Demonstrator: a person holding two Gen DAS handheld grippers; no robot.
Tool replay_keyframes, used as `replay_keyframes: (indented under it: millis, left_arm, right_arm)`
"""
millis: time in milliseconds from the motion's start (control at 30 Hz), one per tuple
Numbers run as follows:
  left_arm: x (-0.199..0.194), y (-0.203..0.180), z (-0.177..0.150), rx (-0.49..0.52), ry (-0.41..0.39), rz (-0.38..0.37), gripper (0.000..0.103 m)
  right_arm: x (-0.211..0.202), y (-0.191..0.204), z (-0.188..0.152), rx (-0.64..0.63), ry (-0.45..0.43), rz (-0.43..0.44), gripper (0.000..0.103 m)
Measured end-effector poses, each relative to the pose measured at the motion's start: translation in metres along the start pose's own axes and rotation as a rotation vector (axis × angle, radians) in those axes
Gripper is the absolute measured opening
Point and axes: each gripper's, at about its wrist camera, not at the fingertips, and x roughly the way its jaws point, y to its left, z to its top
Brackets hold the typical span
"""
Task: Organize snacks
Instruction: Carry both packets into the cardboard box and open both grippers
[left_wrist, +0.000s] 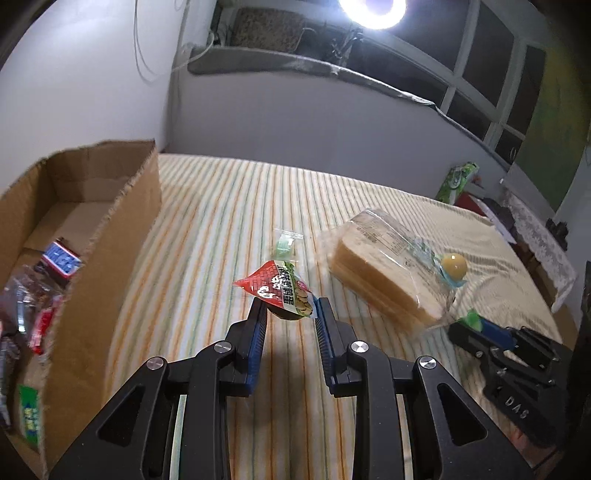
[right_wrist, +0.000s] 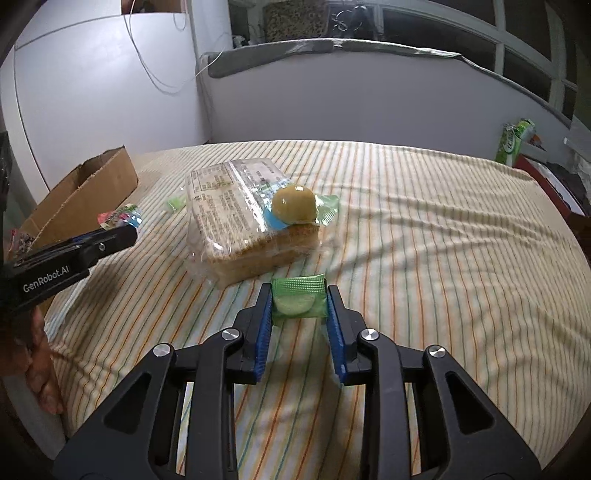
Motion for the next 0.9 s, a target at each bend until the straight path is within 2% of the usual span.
replay_keyframes:
  millis: [300, 667, 900]
  left_arm:
    - [-0.043, -0.018, -0.002, 0.077, -0.099, 0.032, 0.025]
    - [-0.127, -0.02, 0.01, 0.074, -0.259, 0.006, 0.025]
    - [-0.158, -0.021, 0.015, 0.077, -0.333, 0.017, 0.025]
  right_arm:
    - [-0.022, -0.003, -0.021, 0.06, -0.037, -0.002, 0.028]
    - [-0.129, 0.028, 0.02, -0.007, -0.272, -0.03, 0.028]
    - [-0.147, 0.044, 0.023, -0.031, -0.303, -0.01, 0.028]
